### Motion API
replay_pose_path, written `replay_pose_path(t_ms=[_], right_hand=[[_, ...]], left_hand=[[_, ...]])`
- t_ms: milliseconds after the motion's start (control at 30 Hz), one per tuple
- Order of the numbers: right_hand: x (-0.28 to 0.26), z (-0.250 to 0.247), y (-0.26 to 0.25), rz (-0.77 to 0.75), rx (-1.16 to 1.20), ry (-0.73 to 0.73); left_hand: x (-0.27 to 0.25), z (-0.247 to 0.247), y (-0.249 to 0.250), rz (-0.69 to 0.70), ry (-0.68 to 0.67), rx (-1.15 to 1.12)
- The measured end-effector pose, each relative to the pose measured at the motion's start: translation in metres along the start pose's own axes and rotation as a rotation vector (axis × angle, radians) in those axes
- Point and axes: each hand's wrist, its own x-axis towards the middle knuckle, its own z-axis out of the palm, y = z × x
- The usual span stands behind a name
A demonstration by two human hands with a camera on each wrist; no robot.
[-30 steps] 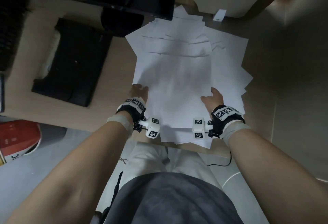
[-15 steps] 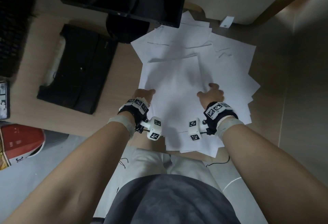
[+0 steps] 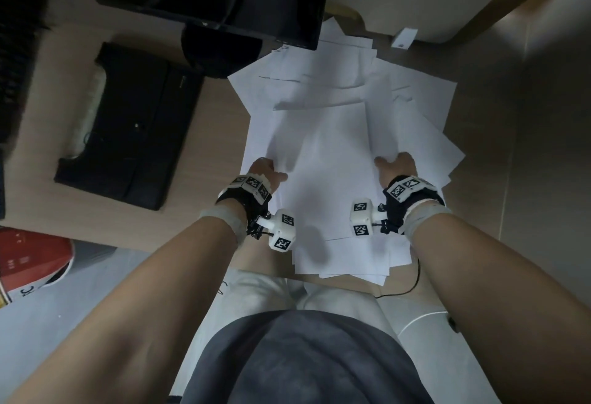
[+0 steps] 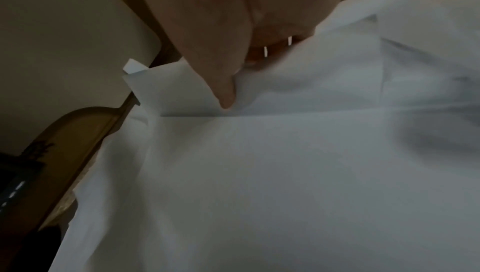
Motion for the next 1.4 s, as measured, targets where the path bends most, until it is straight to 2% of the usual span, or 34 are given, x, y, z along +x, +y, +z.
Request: replay_pose_path(t_ms=[200, 300, 367, 433, 467, 667, 733, 800, 900, 1033, 1133, 1200, 1300, 1400], right_hand=[[-0.017, -0.039, -0.008, -0.148, 0.125, 0.281], [-0.026, -0.058, -0.024, -0.286, 0.3, 0.314], [-0.034, -0.068, -0.035, -0.402, 0.392, 0.215], [-0.046, -0.072, -0.045, -0.483, 0.44, 0.051], [-0.053, -0.071, -0.049, -0.51, 0.457, -0.024], [-0.082, -0.036, -0.068, -0.576, 0.529, -0.302], [-0.082, -0.02, -0.066, -0.538, 0.546, -0.316], [-0.072, -0.004, -0.057, -0.487, 0.481, -0.253], [-0.049, 0.012, -0.034, -0.363, 0.259, -0.129], [-0.03, 0.023, -0.011, -0.183, -0.018, -0.099], [-0.019, 0.026, -0.01, -0.028, -0.225, 0.001], [-0.013, 0.026, -0.018, 0.055, -0.254, -0.025], [-0.003, 0.027, -0.032, 0.15, -0.198, -0.068], [0.003, 0.027, -0.037, 0.205, -0.198, -0.082]], left_hand=[[0.004, 0.007, -0.01, -0.045, 0.069, 0.026], [-0.002, 0.01, -0.006, -0.003, 0.105, 0.002], [-0.01, 0.011, 0.0, -0.013, 0.108, -0.025], [-0.008, 0.011, 0.0, 0.004, 0.097, -0.08], [-0.012, 0.011, 0.002, -0.02, 0.104, -0.191], [-0.031, -0.003, -0.004, -0.022, 0.149, -0.54], [-0.035, -0.011, -0.01, -0.023, 0.152, -0.625], [-0.03, -0.019, -0.017, -0.051, 0.159, -0.634], [-0.03, -0.023, -0.014, -0.051, 0.094, -0.496], [-0.023, -0.018, -0.003, -0.069, -0.014, -0.311], [-0.016, -0.016, 0.011, -0.131, -0.063, -0.233], [-0.014, -0.016, 0.025, -0.153, -0.074, -0.206], [-0.009, -0.016, 0.041, -0.103, -0.171, -0.125], [0.0, -0.014, 0.048, -0.14, -0.156, -0.171]])
